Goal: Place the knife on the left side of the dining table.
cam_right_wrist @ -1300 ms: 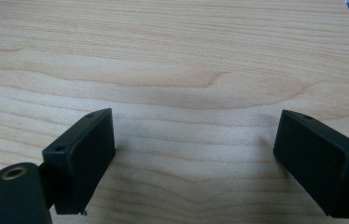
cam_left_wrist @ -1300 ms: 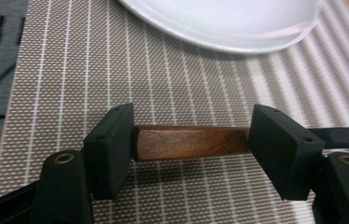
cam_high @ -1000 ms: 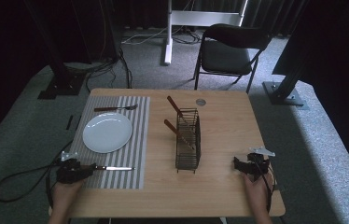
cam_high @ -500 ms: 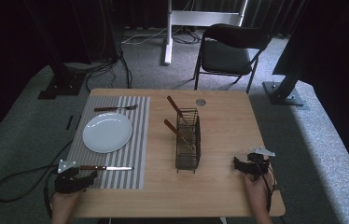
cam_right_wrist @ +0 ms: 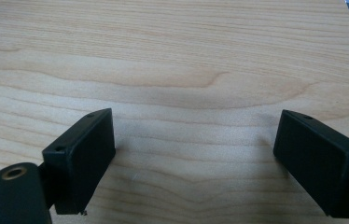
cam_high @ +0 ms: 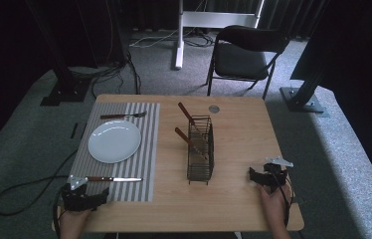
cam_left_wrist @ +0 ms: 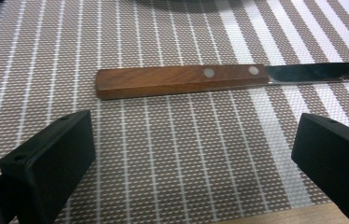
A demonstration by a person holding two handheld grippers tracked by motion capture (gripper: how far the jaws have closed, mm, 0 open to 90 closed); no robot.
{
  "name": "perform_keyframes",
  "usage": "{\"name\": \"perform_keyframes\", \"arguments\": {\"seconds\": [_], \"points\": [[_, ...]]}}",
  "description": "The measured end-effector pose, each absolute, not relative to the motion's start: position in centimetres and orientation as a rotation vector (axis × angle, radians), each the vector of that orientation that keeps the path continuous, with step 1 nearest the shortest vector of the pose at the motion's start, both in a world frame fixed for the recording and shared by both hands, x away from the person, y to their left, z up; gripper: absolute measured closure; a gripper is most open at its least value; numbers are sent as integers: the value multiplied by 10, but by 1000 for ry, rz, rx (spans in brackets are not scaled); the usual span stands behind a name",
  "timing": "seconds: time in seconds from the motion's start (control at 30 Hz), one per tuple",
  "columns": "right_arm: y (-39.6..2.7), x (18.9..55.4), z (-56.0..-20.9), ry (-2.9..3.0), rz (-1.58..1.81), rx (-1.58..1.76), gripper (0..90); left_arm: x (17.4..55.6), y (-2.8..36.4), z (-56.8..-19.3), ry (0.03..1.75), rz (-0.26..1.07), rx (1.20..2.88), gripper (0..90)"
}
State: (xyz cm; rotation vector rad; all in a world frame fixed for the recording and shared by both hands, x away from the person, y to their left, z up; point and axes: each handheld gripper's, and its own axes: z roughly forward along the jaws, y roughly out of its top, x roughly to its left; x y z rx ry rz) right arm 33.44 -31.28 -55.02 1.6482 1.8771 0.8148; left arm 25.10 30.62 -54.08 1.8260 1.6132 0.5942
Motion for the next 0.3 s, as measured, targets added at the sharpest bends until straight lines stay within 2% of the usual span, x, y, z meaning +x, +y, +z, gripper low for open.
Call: {"name": "perform_keyframes", "arguments": {"seconds": [0.3], "points": [[-313,334,-550,1878,814,1648,118,249,307,-543,1608,657,1833,0]]}}
